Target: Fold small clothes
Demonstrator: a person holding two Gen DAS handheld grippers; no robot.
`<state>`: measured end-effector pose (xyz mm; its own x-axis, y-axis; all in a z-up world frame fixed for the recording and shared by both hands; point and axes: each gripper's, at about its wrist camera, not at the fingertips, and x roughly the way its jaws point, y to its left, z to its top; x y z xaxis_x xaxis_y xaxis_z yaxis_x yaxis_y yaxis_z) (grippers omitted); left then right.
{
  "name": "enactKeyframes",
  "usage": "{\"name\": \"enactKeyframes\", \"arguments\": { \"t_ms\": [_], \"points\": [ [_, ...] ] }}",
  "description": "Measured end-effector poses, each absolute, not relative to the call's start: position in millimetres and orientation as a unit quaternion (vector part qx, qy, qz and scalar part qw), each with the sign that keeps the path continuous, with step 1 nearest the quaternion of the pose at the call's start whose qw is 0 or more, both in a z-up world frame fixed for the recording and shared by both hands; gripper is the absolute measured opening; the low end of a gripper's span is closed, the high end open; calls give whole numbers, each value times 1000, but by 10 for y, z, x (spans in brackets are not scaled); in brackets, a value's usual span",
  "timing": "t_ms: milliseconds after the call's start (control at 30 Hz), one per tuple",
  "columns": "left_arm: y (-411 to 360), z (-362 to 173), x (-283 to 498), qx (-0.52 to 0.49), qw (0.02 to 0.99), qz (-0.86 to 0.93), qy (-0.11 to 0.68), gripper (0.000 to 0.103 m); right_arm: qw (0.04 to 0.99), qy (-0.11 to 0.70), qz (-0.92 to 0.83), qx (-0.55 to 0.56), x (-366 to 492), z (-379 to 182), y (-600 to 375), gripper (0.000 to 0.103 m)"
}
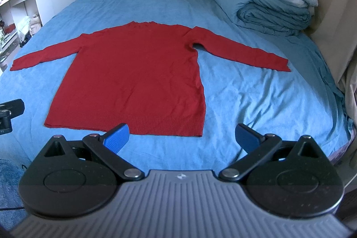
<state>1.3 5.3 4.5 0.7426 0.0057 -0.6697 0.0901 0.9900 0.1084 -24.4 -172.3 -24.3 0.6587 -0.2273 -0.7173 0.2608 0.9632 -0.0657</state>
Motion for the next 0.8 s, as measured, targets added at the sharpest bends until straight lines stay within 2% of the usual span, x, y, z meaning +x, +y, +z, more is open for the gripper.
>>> {"name": "enactKeyframes", "arguments": {
  "t_ms": [567,800],
  "points": [
    [80,79,-15,67,933,-19,352,103,912,387,-133,20,-260,-238,-1698,103],
    [-33,280,160,57,943,-46,325,103,920,361,-150,31,-208,-115,-1880,103]
  ]
}}
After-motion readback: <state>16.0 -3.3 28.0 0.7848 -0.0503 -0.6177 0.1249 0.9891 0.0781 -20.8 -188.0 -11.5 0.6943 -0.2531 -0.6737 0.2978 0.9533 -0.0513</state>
